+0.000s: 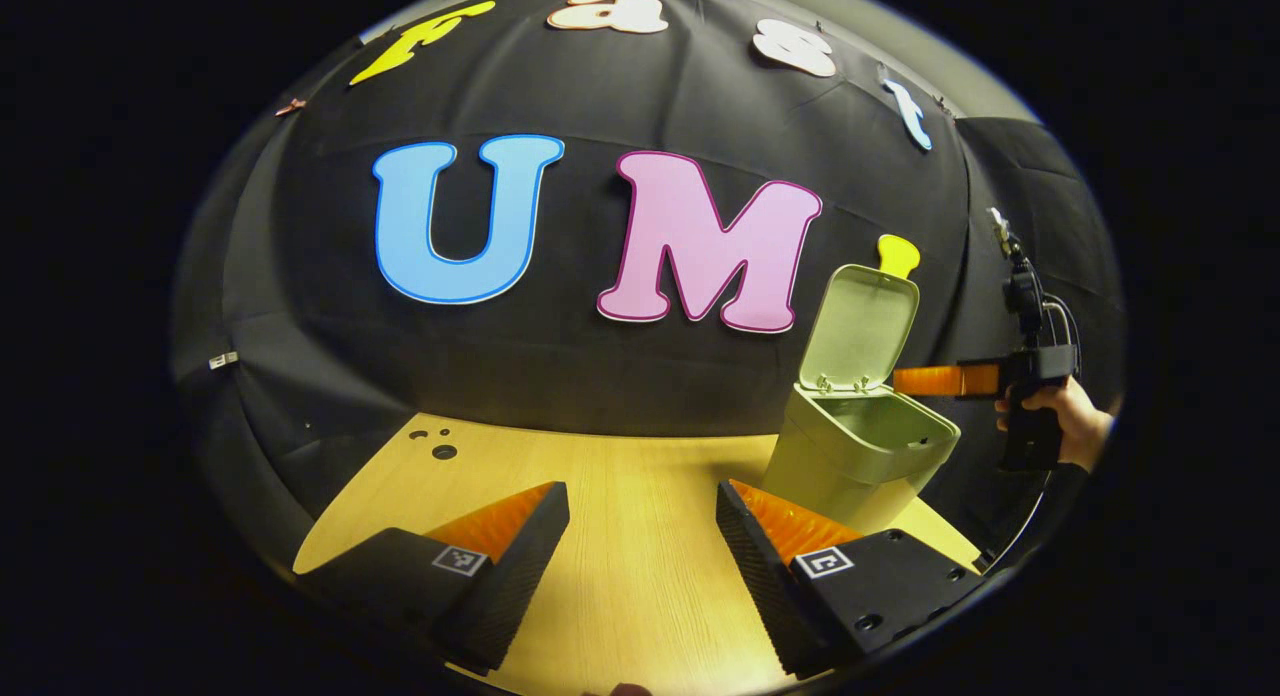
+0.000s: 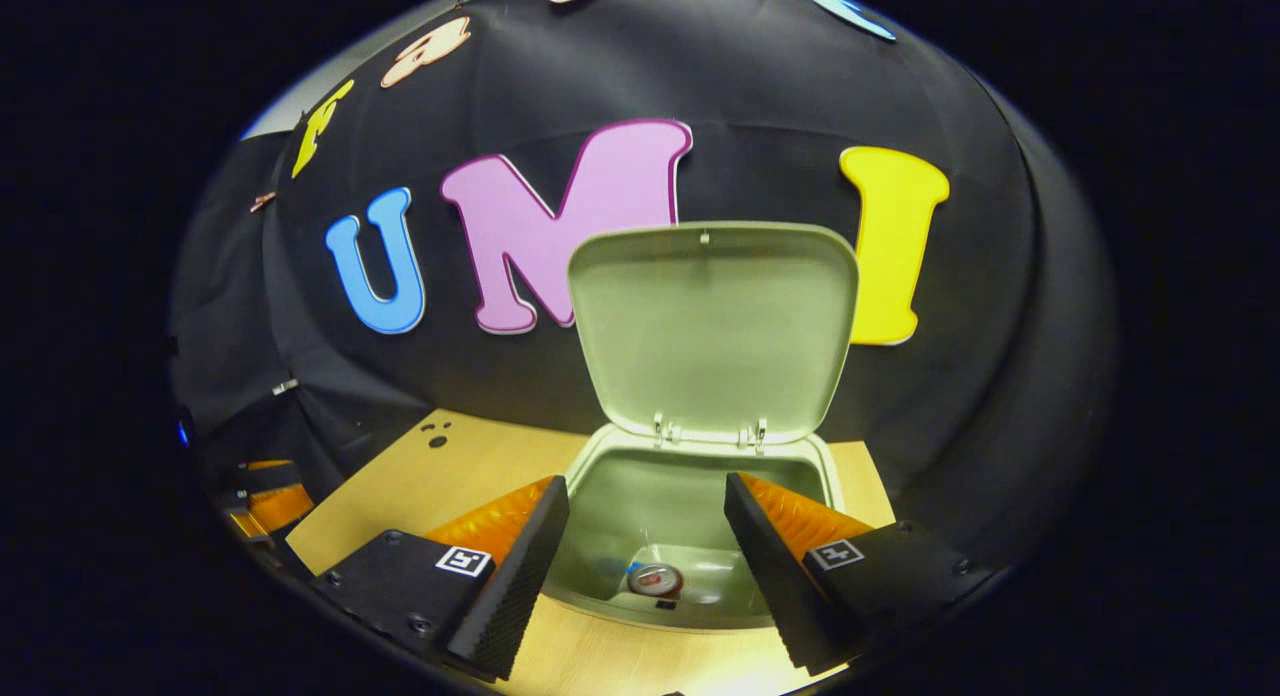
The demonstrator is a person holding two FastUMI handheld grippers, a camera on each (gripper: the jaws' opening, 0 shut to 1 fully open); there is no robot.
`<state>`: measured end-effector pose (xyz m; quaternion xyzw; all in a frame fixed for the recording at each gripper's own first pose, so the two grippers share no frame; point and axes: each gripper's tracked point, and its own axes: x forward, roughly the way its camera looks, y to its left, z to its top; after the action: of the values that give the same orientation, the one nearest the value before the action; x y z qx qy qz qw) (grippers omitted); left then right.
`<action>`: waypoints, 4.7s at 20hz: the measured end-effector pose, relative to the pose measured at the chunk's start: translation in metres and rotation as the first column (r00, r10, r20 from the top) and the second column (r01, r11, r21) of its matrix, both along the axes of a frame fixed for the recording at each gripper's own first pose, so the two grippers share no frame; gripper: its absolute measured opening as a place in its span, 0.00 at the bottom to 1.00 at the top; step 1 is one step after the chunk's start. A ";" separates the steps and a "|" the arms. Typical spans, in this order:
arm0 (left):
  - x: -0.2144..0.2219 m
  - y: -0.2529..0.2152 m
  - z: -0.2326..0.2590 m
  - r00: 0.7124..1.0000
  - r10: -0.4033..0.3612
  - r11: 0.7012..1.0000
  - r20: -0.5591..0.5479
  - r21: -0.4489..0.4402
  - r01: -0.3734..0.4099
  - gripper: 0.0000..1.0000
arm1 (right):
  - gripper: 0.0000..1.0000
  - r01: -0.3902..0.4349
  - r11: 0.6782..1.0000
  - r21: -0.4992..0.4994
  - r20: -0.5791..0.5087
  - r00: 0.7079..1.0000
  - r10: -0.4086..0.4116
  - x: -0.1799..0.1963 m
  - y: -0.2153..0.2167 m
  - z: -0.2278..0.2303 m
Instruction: Press the lid of the desktop garbage bin to open it, pick up the crumpled paper on the desktop and throw it into the bin, then pick up the pop can on the desktop and drop it into the bin, and finally close the garbage bin lid.
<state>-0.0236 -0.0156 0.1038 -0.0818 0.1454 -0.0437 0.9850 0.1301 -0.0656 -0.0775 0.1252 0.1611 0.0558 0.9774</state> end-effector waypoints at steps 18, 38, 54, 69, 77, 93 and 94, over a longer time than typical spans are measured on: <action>-0.013 0.011 0.007 1.000 0.015 1.000 0.015 -0.010 -0.015 0.96 | 0.98 0.150 0.988 -0.018 0.293 0.946 -0.139 0.075 -0.029 0.133; -0.016 0.013 0.001 1.000 0.004 1.000 -0.004 -0.023 -0.004 0.96 | 0.98 0.192 0.981 -0.028 0.190 0.965 -0.184 0.090 -0.049 0.089; -0.014 -0.016 -0.005 0.998 -0.061 0.998 -0.013 -0.032 0.061 0.96 | 0.99 0.070 0.997 -0.028 -0.003 0.998 -0.070 0.022 -0.025 0.019; -0.013 -0.024 -0.008 0.996 -0.078 0.996 -0.032 -0.043 0.076 0.96 | 0.96 -0.066 0.994 -0.091 -0.249 0.968 0.042 -0.010 -0.003 -0.046; -0.014 -0.022 -0.011 0.997 -0.071 0.997 -0.038 -0.034 0.070 0.96 | 0.96 -0.080 0.996 -0.042 -0.298 0.953 0.064 -0.013 0.013 -0.062; -0.015 -0.020 -0.013 0.996 -0.076 0.997 -0.055 -0.024 0.075 0.96 | 0.98 -0.129 0.990 -0.056 -0.304 0.947 0.106 -0.016 0.016 -0.076; -0.014 -0.020 -0.012 0.995 -0.079 0.997 -0.054 -0.022 0.078 0.96 | 0.97 -0.122 0.991 -0.062 -0.281 0.954 0.100 -0.014 0.015 -0.074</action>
<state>-0.0380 -0.0361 0.0913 -0.0872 0.1749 -0.0815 0.9773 0.1164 -0.0506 -0.1514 0.0842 0.3054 0.0860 0.9446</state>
